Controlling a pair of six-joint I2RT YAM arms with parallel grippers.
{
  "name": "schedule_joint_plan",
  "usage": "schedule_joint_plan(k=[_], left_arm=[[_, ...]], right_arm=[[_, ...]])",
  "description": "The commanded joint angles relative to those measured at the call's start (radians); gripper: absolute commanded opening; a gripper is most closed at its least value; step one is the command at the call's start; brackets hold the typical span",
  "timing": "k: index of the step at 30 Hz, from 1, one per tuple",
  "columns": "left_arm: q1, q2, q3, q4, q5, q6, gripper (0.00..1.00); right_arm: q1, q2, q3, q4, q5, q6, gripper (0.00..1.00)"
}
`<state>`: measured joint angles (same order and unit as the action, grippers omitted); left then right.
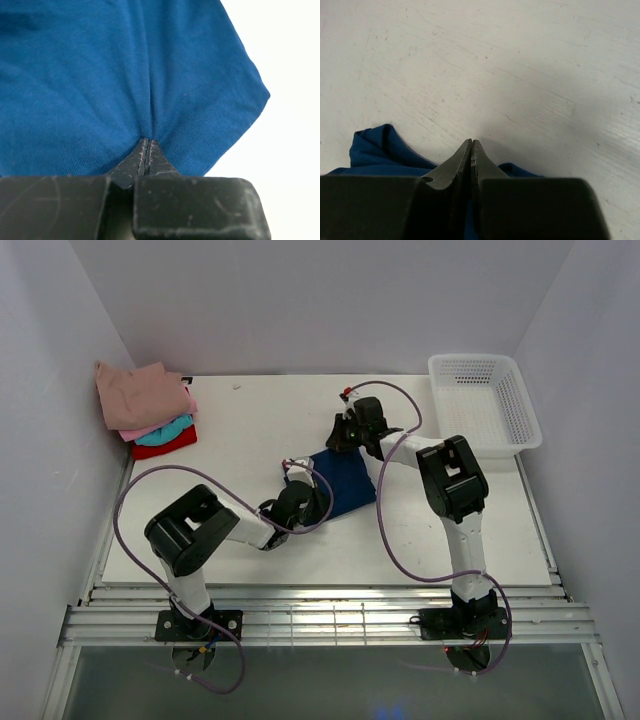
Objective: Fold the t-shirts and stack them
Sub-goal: Fold the tshirt
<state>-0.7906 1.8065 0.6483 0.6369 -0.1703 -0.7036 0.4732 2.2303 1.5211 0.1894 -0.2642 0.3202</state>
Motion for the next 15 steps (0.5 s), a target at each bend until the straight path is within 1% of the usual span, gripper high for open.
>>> schedule_joint_plan(k=[1, 4, 5, 7, 8, 10, 11, 13, 15], left_arm=[[-0.012, -0.004, -0.093, -0.238, -0.017, 0.021, 0.0], [-0.012, -0.053, -0.084, -0.24, -0.052, 0.067, 0.0], [-0.013, -0.07, -0.073, -0.24, -0.06, 0.084, 0.0], [-0.015, -0.107, -0.039, -0.241, -0.089, 0.13, 0.0], [-0.013, -0.148, -0.026, -0.243, -0.103, 0.148, 0.01], [-0.015, -0.191, 0.022, -0.252, -0.155, 0.2, 0.05], [-0.015, -0.234, 0.036, -0.264, -0.17, 0.217, 0.08], [-0.015, -0.272, 0.074, -0.276, -0.224, 0.252, 0.18], [-0.013, -0.321, 0.097, -0.316, -0.265, 0.288, 0.37]], right_arm=[[0.001, -0.093, -0.047, 0.077, 0.002, -0.001, 0.08], [0.002, -0.219, -0.133, 0.107, 0.029, -0.029, 0.08], [0.004, -0.298, -0.186, 0.114, 0.049, -0.044, 0.08], [0.011, -0.381, -0.24, 0.117, 0.071, -0.062, 0.08], [0.015, -0.464, -0.268, 0.114, 0.08, -0.07, 0.09], [0.036, -0.547, -0.361, 0.108, 0.117, -0.098, 0.1], [0.042, -0.619, -0.393, 0.105, 0.141, -0.102, 0.1], [0.056, -0.678, -0.469, 0.081, 0.152, -0.107, 0.11], [0.064, -0.733, -0.51, 0.061, 0.161, -0.099, 0.1]])
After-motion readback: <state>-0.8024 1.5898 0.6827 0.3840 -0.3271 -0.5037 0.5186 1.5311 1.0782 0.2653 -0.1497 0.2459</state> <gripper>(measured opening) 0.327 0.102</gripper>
